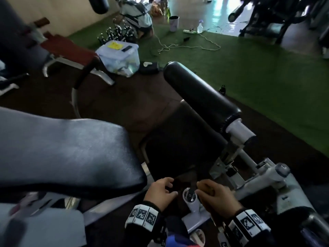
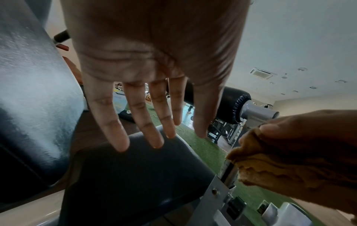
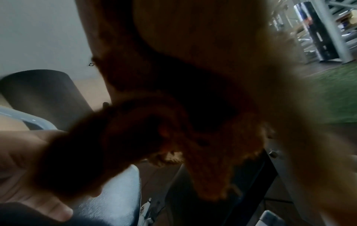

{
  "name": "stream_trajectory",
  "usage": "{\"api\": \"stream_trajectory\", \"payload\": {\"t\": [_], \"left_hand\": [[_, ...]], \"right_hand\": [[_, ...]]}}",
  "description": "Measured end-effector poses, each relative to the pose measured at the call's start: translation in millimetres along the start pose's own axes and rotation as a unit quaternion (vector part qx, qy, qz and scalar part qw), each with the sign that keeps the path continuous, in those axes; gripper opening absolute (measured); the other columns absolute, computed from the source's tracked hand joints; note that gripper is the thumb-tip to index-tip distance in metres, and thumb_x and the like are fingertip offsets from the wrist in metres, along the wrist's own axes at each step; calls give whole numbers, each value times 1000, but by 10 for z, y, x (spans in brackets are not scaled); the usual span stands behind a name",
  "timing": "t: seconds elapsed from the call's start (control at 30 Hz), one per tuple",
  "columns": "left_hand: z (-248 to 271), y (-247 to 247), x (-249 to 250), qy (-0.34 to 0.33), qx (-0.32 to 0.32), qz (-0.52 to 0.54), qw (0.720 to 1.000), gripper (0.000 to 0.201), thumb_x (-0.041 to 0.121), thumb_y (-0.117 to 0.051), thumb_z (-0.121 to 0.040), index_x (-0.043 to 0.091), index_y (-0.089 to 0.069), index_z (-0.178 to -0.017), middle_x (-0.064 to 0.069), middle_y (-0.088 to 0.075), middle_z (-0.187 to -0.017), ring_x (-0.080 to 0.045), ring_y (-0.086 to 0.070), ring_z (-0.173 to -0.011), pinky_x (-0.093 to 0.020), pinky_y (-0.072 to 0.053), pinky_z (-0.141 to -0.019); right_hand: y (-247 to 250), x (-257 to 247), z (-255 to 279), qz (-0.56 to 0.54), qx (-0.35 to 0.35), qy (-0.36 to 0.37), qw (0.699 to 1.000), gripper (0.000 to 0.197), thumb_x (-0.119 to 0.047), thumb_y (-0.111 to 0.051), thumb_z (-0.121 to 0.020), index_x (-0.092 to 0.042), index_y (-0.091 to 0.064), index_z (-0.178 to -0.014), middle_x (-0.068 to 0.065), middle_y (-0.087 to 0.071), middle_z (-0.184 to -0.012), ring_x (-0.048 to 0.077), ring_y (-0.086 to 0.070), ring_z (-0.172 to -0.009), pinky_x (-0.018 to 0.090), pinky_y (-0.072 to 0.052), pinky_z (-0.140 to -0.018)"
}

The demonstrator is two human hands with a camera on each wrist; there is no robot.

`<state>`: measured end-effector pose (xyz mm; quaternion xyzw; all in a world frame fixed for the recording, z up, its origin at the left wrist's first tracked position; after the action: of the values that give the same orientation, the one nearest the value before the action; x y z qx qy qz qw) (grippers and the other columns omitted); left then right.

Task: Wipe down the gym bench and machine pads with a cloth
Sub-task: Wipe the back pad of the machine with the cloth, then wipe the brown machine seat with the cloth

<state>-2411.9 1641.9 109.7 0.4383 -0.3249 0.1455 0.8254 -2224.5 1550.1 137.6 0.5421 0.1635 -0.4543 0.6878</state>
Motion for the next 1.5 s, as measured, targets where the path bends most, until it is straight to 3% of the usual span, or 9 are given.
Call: {"api": "stream_trajectory", "payload": {"t": [0.27, 0.53, 0.67, 0.8, 0.97, 1.1, 1.2, 1.37, 1.5], "left_hand": [[428, -69, -255, 25, 9, 21, 999, 44, 30, -71, -82, 29, -56, -123, 16, -59, -102, -4, -61, -87, -19, -50, -83], [1459, 24, -840, 71, 74, 54, 993, 45, 32, -71, -80, 28, -58, -123, 13, -62, -104, -4, -62, -85, -23, -51, -84], [2049, 117, -1181, 105, 124, 64, 985, 46, 33, -71, -79, 27, -58, -123, 10, -65, -108, -6, -64, -87, -27, -51, -85], [2511, 117, -1426, 140, 160, 69, 975, 45, 35, -70, -81, 27, -58, -123, 14, -62, -104, -4, -62, -86, -26, -51, -84], [2944, 69, -1658, 198, 224, 115, 947, 47, 33, -71, -81, 24, -58, -124, 15, -59, -99, -4, -61, -90, -24, -50, -85], [3251, -36, -1750, 250, 255, 165, 920, 47, 31, -69, -84, 25, -54, -128, 11, -58, -107, -4, -59, -93, -16, -47, -81], [3465, -81, -1753, 269, 291, 177, 901, 46, 31, -68, -84, 26, -54, -128, 10, -59, -110, -4, -59, -90, -13, -44, -78], [3780, -198, -1748, 304, 334, 178, 874, 46, 29, -69, -83, 23, -56, -127, 4, -64, -116, -9, -61, -99, -21, -47, -87], [4053, -319, -1839, 346, 361, 203, 842, 48, 29, -70, -82, 24, -56, -128, 7, -65, -110, -10, -64, -96, -28, -49, -90]], "right_hand": [[-258, -185, 191, 40, -69, 56, 995, 34, -46, -67, -81, -40, -61, -114, -15, -69, -97, -5, -61, -91, 14, -48, -84], [-870, -417, 632, 87, -156, 100, 979, 34, -48, -67, -80, -40, -61, -112, -14, -69, -93, -3, -63, -86, 20, -53, -79], [-1248, -600, 887, 85, -207, 123, 967, 26, -44, -72, -77, -44, -62, -101, -10, -70, -84, 0, -66, -72, 26, -57, -71], [-1545, -766, 1069, 97, -241, 149, 954, 33, -42, -75, -74, -37, -64, -105, -5, -71, -88, 14, -67, -83, 38, -55, -82], [-1818, -979, 1218, 149, -306, 205, 918, 40, -42, -75, -75, -36, -62, -112, -11, -66, -82, 6, -60, -72, 33, -54, -83], [-1945, -1153, 1342, 213, -341, 269, 875, 43, -46, -72, -76, -38, -60, -117, -12, -68, -97, 4, -63, -91, 21, -48, -87], [-2053, -1249, 1429, 222, -365, 303, 852, 42, -46, -72, -76, -40, -61, -116, -16, -67, -97, 0, -61, -94, 16, -45, -86], [-2251, -1325, 1596, 241, -406, 331, 817, 43, -49, -72, -75, -42, -60, -115, -19, -67, -100, 2, -62, -97, 20, -47, -89], [-2463, -1403, 1792, 267, -441, 363, 776, 47, -55, -68, -74, -44, -57, -118, -22, -63, -111, -3, -56, -106, 17, -43, -94]]}}
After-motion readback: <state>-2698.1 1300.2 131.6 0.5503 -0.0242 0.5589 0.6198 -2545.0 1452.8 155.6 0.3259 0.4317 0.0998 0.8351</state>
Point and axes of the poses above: each hand's wrist, its own z-axis away from the middle knuckle, its own y-axis out of the back of the hand, x = y × z, the point moved 9 cm from there along -z, towards the middle knuckle
